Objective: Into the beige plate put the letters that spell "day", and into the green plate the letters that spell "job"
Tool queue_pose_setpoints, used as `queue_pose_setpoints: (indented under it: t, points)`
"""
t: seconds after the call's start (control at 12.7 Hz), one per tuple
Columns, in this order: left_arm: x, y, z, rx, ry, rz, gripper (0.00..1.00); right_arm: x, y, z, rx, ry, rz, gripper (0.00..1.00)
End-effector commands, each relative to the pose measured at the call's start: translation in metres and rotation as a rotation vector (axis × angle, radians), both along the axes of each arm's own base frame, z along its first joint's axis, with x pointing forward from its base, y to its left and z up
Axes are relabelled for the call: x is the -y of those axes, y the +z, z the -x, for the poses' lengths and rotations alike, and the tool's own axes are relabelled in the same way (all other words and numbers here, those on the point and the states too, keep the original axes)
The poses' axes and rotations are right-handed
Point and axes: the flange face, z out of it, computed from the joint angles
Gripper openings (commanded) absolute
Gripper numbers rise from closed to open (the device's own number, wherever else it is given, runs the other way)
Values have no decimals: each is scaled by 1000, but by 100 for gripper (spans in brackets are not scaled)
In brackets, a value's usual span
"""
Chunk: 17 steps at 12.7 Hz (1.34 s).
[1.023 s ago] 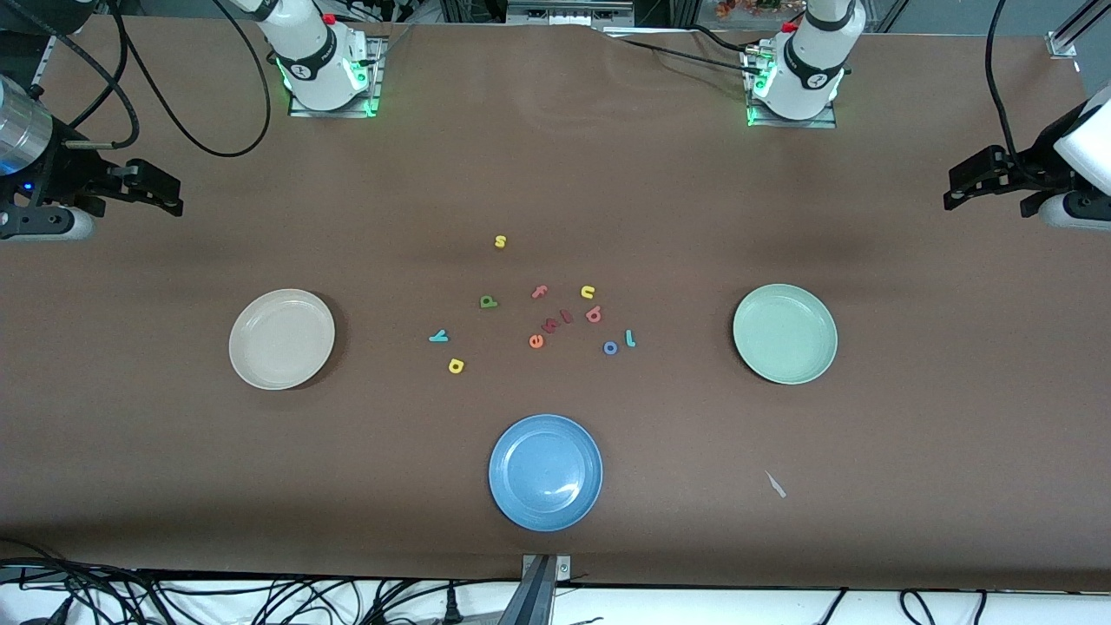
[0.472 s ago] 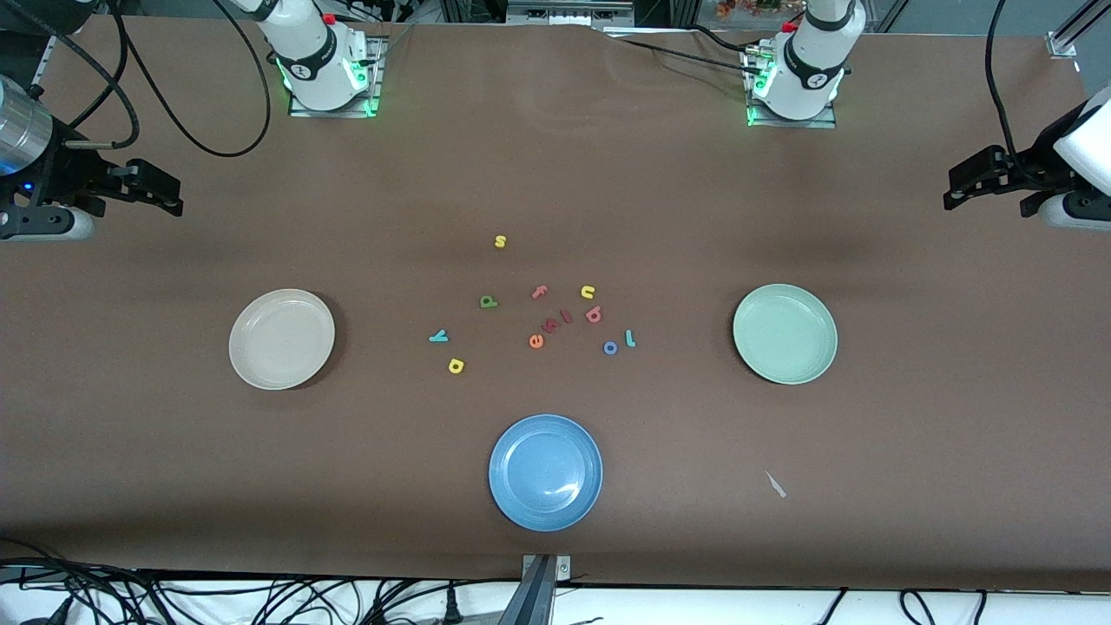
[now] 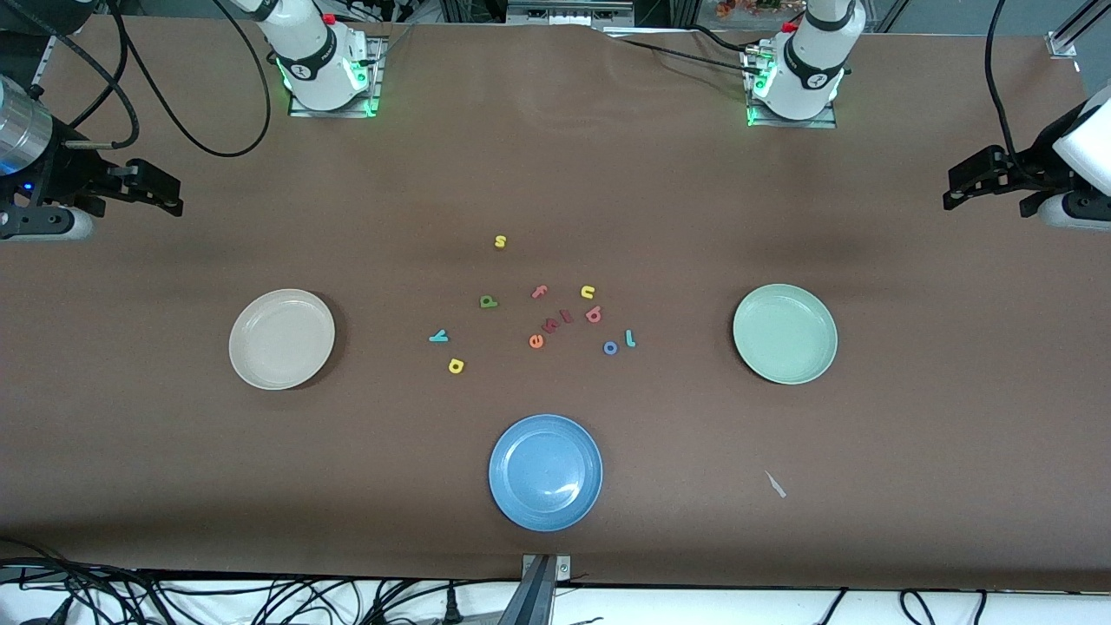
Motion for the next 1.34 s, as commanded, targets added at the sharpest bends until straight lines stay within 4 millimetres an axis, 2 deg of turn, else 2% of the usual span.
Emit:
queue_pose_setpoints:
  t: [0.0, 0.71, 1.1, 1.26]
  points:
    - [2, 3, 3, -26, -9, 7, 100, 2, 4, 0, 2, 4, 12, 100]
    - [-2, -1, 7, -57, -8, 9, 100, 2, 3, 0, -1, 1, 11, 100]
    - [3, 0, 9, -76, -20, 8, 100, -7, 3, 1, -6, 7, -11, 100]
    - [12, 0, 11, -89, -38, 7, 100, -9, 2, 1, -7, 10, -13, 100]
